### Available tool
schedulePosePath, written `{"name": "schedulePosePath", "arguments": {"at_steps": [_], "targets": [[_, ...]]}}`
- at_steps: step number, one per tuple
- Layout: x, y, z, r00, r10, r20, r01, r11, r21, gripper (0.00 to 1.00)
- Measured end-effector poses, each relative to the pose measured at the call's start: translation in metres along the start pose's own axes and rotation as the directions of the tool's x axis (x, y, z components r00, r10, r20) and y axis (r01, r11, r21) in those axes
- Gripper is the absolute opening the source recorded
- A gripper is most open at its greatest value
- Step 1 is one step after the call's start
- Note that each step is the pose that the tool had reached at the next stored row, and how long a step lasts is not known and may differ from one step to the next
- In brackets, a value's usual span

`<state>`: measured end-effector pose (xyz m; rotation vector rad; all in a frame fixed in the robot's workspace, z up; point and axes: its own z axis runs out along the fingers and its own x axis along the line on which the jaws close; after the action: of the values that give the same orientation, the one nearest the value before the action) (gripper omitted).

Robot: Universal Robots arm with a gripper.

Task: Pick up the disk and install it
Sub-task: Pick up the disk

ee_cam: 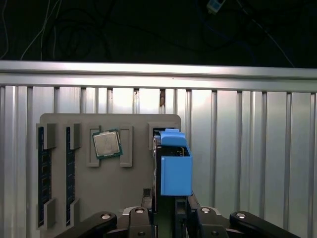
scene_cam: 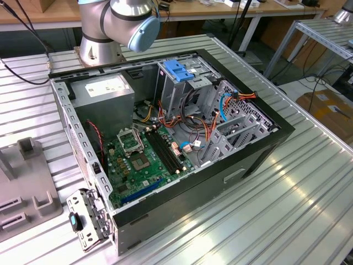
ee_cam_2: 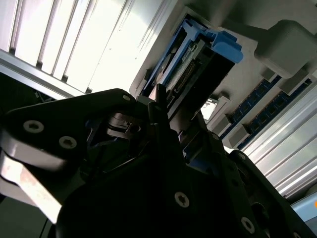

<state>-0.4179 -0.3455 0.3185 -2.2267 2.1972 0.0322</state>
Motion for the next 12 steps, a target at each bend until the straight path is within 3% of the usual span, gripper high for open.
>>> {"name": "schedulePosePath", "arguments": {"at_steps": [7, 12], "targets": [[0.0000, 0.0000, -0.0004, 1.0000, 0.000, -0.0022, 0.000, 1.0000, 0.0000, 0.35], [-0.0003, 0.0000, -0.0059, 1.0000, 0.000, -0.0043, 0.000, 1.0000, -0.0001, 0.35]]}}
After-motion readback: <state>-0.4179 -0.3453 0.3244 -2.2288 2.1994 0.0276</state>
